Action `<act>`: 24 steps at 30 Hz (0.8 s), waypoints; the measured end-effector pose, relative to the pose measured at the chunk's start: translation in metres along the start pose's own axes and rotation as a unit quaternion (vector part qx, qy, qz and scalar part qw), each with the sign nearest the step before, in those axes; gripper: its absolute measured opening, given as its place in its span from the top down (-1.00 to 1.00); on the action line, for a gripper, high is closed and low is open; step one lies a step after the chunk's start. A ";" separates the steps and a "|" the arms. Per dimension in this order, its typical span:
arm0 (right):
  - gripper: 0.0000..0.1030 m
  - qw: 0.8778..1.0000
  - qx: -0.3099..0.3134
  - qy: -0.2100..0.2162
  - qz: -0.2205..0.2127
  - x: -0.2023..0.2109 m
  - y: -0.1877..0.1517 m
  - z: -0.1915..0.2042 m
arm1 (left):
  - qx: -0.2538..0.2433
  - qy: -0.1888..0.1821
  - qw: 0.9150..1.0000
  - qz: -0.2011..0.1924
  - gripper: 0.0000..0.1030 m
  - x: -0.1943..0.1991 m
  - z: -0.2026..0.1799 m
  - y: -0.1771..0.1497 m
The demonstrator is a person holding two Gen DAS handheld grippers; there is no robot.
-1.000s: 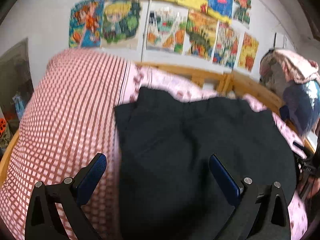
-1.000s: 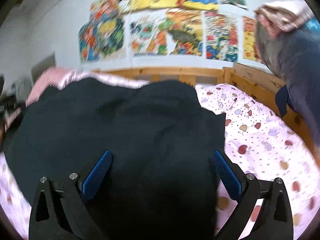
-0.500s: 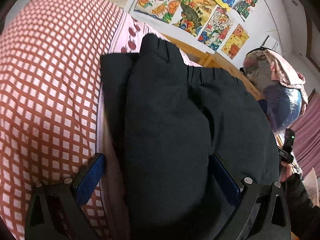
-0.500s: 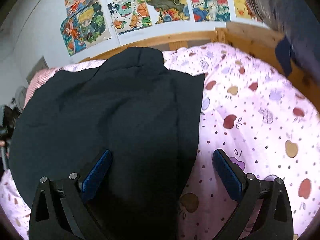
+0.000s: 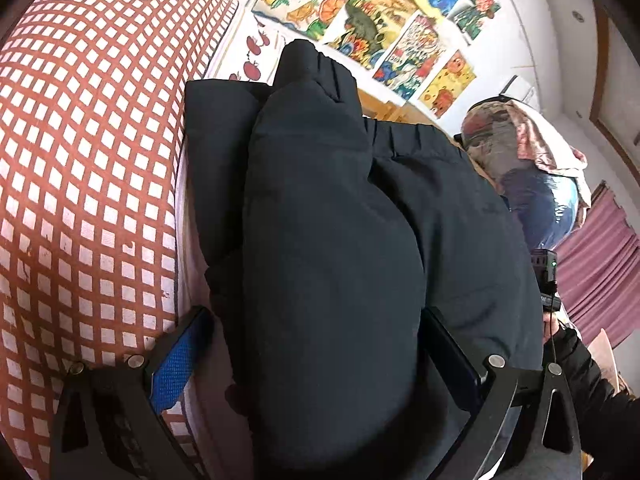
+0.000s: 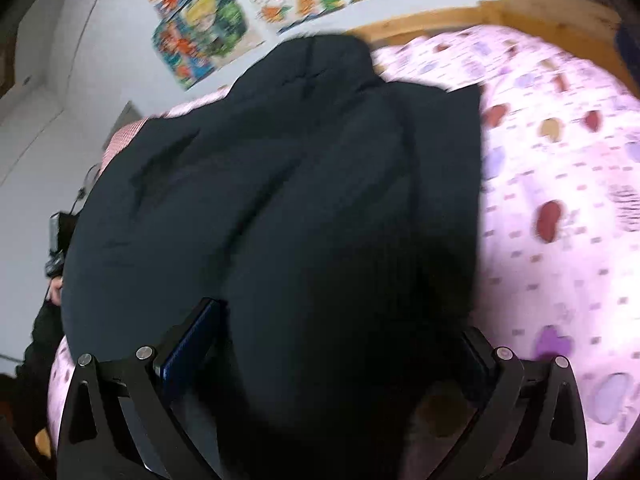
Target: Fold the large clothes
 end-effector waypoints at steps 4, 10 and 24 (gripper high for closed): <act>-0.98 1.000 -0.005 -0.001 0.009 -0.011 -0.005 0.003 | -0.002 -0.015 1.000 -0.007 -1.00 0.000 0.001 -0.002; -0.98 1.000 -0.010 -0.007 -0.010 -0.016 -0.011 0.007 | 0.006 -0.029 1.000 -0.006 -1.00 0.000 0.005 -0.001; -0.98 0.994 -0.085 -0.065 0.033 -0.014 -0.015 0.007 | 0.016 -0.018 1.000 -0.002 -0.96 0.007 0.006 -0.008</act>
Point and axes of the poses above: each gripper's, at about its wrist camera, not at the fingertips, and x roughly against the way its jaws point, z to its left, y to its top, the point moved 9 cm from there along -x, roughly the way its jaws point, and after that the axes turned 6 degrees about y, right-handed, at the moved point
